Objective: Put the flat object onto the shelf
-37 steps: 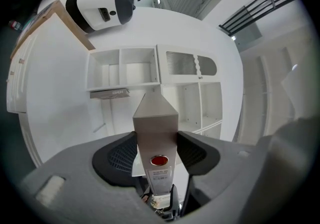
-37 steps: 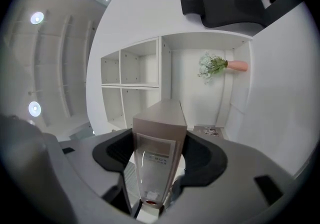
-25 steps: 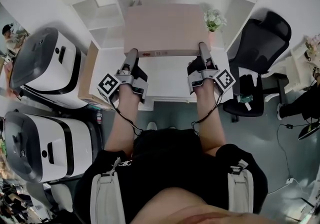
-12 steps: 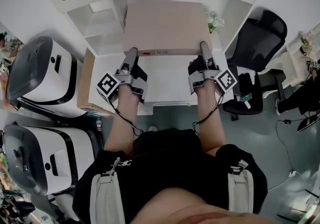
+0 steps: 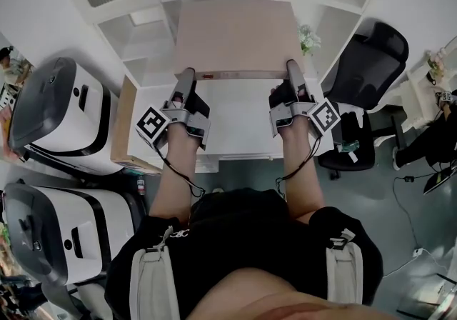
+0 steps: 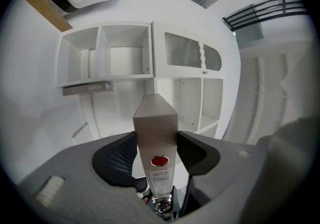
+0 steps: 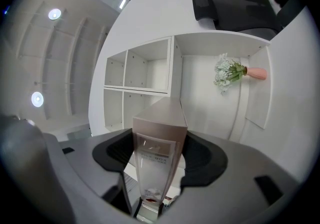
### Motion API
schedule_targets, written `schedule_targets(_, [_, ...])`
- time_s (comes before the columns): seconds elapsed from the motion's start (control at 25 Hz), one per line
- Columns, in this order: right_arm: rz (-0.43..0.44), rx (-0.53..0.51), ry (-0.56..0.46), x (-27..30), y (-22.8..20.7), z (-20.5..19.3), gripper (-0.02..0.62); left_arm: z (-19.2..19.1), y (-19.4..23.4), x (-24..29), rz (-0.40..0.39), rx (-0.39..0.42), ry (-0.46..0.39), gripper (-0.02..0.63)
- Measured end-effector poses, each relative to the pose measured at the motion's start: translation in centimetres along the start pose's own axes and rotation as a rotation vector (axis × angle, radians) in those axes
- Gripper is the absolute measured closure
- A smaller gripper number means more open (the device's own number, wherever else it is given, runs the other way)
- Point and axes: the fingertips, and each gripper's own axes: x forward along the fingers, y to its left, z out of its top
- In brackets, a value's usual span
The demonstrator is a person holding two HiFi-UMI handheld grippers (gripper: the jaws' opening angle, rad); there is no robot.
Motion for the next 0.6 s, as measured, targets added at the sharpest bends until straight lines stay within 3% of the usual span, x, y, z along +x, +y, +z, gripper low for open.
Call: schedule_targets(0.6, [0.113,-0.025,-0.009,3.0,3.1,0.2,0.310,2.2,-3.5,1.9,-0.096,0.048,0.000,0.353])
